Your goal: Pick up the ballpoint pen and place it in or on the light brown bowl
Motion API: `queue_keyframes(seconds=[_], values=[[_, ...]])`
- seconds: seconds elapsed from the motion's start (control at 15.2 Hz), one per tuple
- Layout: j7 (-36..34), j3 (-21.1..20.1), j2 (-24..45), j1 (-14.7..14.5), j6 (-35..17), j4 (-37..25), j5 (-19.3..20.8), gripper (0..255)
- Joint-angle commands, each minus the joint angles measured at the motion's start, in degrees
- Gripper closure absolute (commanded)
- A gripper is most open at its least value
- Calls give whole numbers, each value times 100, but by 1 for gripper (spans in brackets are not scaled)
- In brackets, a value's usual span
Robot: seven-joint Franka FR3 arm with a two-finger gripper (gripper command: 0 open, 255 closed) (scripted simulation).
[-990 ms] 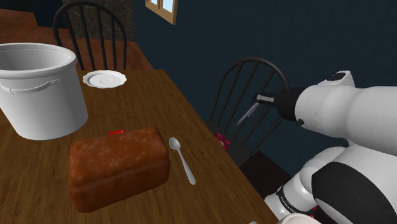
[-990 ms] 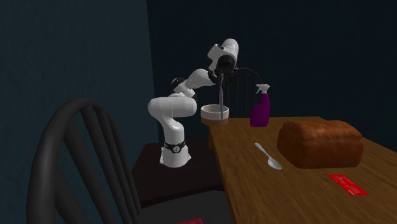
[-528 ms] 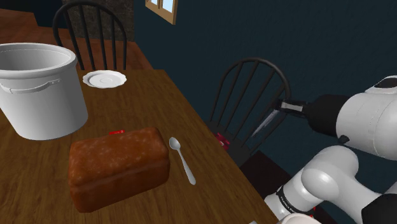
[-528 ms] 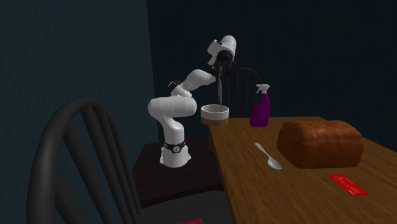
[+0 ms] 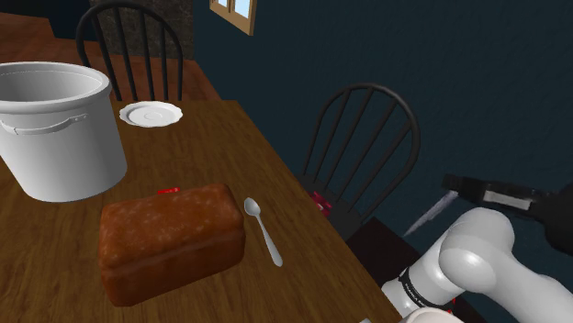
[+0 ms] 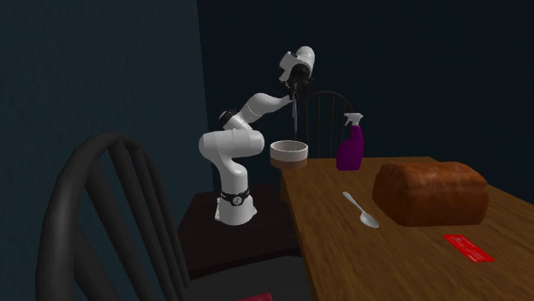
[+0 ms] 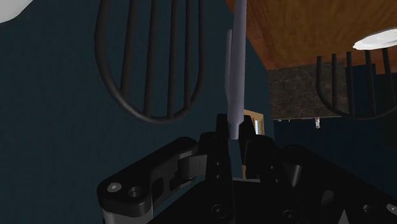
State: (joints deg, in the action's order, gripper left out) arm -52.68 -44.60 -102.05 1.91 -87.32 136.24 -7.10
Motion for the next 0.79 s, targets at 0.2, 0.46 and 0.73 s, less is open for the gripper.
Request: queue_keyframes(seconds=[0.2,0.46,0.73], values=[[-99,75,15,-59,998,-981,99,255],[-172,120,134,6,1745,-1862,127,255],[-267,123,252,90,2399,-2664,103,255]])
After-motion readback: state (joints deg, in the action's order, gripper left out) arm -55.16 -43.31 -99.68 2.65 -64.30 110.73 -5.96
